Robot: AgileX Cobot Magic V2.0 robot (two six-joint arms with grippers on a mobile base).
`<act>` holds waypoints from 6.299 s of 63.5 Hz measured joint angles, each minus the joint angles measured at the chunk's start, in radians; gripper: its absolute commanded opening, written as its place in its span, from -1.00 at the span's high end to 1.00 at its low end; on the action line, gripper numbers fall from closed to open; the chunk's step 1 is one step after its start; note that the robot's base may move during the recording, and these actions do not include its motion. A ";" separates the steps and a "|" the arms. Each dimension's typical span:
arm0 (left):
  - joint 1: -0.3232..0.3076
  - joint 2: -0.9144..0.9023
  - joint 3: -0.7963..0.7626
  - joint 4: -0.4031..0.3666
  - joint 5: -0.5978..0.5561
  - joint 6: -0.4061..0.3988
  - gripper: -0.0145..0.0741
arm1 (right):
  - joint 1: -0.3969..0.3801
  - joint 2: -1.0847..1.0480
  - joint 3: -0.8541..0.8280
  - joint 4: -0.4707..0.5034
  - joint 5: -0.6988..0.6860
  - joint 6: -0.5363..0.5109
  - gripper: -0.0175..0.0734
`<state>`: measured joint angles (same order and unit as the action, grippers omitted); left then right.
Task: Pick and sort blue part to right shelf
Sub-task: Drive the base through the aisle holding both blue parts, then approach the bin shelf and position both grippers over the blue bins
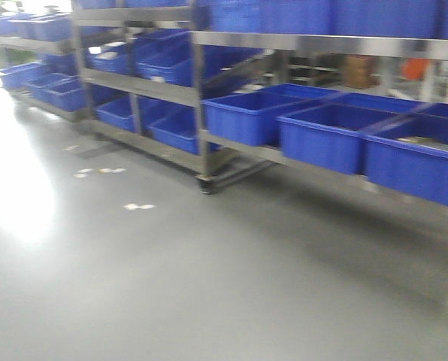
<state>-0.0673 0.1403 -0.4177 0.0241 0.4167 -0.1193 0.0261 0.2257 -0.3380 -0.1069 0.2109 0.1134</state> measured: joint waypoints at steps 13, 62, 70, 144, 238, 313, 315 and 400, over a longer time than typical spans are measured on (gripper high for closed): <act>0.000 0.000 0.000 0.000 0.000 0.000 -0.12 | 0.000 0.000 0.000 0.000 0.000 0.000 -0.29; 0.000 0.000 0.000 0.002 0.000 0.000 -0.12 | 0.000 0.000 0.000 0.000 0.000 0.000 -0.29; 0.000 0.000 0.000 0.002 0.000 0.000 -0.12 | 0.000 0.000 0.000 0.000 0.000 0.000 -0.29; 0.000 0.000 0.000 0.002 0.000 0.000 -0.12 | 0.000 0.000 0.000 0.000 0.000 0.000 -0.29; 0.000 0.000 0.000 0.002 0.000 0.000 -0.12 | -0.004 0.000 0.000 0.000 0.000 0.000 -0.29; 0.000 0.000 0.000 0.002 0.000 0.000 -0.12 | -0.004 0.000 0.000 0.000 0.000 0.000 -0.29; 0.000 0.000 0.000 0.002 0.000 0.000 -0.12 | -0.004 0.000 0.000 0.000 0.000 0.000 -0.29; 0.000 0.000 0.000 0.002 0.000 0.000 -0.12 | -0.004 0.000 0.000 0.000 0.000 0.000 -0.29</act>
<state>-0.0673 0.1403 -0.4177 0.0259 0.4167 -0.1193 0.0220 0.2257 -0.3380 -0.1069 0.2109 0.1134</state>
